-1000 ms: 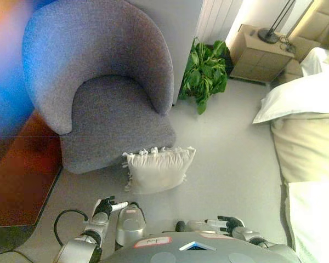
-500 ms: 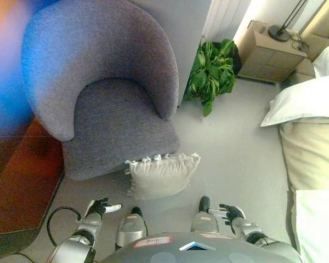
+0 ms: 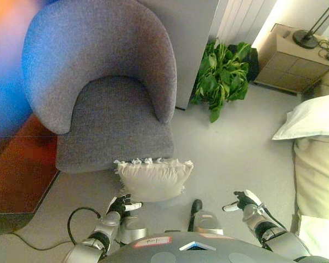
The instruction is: Pick up the pillow and put it on the sofa.
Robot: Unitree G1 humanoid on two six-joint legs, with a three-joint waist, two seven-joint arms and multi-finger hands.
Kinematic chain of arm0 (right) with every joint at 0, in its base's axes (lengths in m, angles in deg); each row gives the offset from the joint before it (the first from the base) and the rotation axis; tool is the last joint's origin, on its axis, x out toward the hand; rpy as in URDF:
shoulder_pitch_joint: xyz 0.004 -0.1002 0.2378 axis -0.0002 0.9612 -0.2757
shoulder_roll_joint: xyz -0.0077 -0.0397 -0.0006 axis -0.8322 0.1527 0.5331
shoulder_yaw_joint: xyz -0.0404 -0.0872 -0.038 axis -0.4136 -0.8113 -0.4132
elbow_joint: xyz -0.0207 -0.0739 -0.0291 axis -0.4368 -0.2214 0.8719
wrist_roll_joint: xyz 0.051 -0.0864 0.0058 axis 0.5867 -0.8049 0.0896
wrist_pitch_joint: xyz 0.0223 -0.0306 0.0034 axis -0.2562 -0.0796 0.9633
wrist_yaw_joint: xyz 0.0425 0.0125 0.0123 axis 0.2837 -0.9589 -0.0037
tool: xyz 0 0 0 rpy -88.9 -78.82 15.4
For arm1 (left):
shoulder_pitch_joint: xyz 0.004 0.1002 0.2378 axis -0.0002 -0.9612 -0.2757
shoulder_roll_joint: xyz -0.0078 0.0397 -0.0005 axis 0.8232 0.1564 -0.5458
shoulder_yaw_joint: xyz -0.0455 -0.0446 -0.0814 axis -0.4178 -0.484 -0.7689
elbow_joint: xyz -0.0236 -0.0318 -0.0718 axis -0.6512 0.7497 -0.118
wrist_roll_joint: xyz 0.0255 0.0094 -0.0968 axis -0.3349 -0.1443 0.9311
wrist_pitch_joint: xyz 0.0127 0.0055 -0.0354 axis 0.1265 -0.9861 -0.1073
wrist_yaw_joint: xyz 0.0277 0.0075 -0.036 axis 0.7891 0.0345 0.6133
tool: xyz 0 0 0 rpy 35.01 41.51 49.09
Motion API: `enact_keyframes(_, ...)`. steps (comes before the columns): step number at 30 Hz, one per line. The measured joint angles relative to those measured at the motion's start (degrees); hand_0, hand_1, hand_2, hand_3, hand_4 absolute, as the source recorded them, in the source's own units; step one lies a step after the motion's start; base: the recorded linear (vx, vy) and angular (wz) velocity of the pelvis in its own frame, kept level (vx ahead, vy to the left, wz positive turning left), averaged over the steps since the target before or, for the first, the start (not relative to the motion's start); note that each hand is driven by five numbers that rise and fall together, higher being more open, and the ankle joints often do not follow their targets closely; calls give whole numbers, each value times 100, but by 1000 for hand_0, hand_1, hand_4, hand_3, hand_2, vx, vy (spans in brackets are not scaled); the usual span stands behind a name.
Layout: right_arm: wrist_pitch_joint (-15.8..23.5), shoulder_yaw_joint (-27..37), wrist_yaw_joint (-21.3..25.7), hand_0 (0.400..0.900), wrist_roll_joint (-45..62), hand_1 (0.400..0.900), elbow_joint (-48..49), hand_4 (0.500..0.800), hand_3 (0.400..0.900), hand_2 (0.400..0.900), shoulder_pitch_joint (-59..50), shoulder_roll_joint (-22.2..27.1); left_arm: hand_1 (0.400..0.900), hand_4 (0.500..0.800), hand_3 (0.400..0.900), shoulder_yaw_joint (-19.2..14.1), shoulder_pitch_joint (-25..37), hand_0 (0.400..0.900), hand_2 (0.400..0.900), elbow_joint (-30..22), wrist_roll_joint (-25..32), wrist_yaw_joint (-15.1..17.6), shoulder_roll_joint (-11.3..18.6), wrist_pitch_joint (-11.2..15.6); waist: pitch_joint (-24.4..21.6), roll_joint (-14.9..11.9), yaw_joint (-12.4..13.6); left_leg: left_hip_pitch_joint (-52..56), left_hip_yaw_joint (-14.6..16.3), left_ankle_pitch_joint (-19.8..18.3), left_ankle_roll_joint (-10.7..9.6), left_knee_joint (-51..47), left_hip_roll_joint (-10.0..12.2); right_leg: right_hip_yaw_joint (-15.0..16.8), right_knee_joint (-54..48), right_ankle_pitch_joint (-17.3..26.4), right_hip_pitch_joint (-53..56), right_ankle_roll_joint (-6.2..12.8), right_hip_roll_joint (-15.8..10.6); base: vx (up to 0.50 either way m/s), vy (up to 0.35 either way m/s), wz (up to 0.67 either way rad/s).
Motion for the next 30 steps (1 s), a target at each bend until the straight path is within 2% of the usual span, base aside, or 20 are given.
enact_keyframes(4,-22,-348,246,900,-495,900,169,800,900,900,-309,-9,900,800,900,30,207,900,900,4,59,35,112,-32,112,180,113,-191,-130,10,13,64,-103,-67,37,16,-95,45,-107,-35,-65,25)
enact_keyframes(6,-113,-584,336,900,-621,900,230,800,900,900,-843,-7,900,800,900,85,422,900,900,23,168,128,193,-69,298,273,121,-554,-321,15,6,292,-126,-95,284,-44,-348,56,-154,-172,-46,23)
enact_keyframes(9,-376,-792,370,900,-613,900,212,800,900,900,-1846,9,900,800,900,153,990,900,900,91,493,267,223,-164,700,319,200,-1271,-589,11,14,758,-233,-33,844,-181,-971,27,-291,-190,3,31)
enact_keyframes(10,-434,-861,375,900,-597,900,171,800,900,900,-2182,40,900,800,900,162,1219,900,900,196,583,267,224,-144,837,299,263,-1575,-672,-4,35,975,-271,48,1090,-254,-1273,26,-392,-180,19,38)
enact_keyframes(13,-428,-901,367,900,-450,900,166,800,900,900,-3023,228,900,800,900,152,1741,900,900,216,834,266,273,-11,1389,370,431,-2249,-934,10,79,1392,-404,20,1596,-332,-1828,-16,-580,-136,44,34)
enact_keyframes(15,-455,-956,300,900,-260,900,214,800,900,900,-3343,333,900,800,900,133,1735,900,900,201,1010,206,344,116,1600,444,495,-2525,-1050,34,127,1529,-546,35,1780,-390,-2037,4,-731,-96,93,23)
enact_keyframes(20,-771,-1008,37,900,116,900,218,800,900,900,-3811,702,900,800,900,69,1350,900,900,-222,1249,78,604,105,1881,715,823,-3000,-1163,86,242,1723,-837,78,1965,-408,-2438,73,-984,-60,103,10)
enact_keyframes(24,-926,-1005,-110,900,142,900,220,800,900,900,-4017,858,900,800,900,-82,1025,900,900,-587,1559,9,783,-49,1967,796,1036,-3290,-1155,95,311,1819,-978,225,1991,-366,-2708,122,-1080,-64,101,2)
enact_keyframes(30,-921,-1004,-259,900,135,900,225,800,900,900,-4276,930,900,800,900,-107,827,900,900,-826,1764,-149,792,-51,2018,853,1103,-3470,-1136,106,367,1855,-1109,349,1826,-290,-2790,232,-1131,-46,80,2)
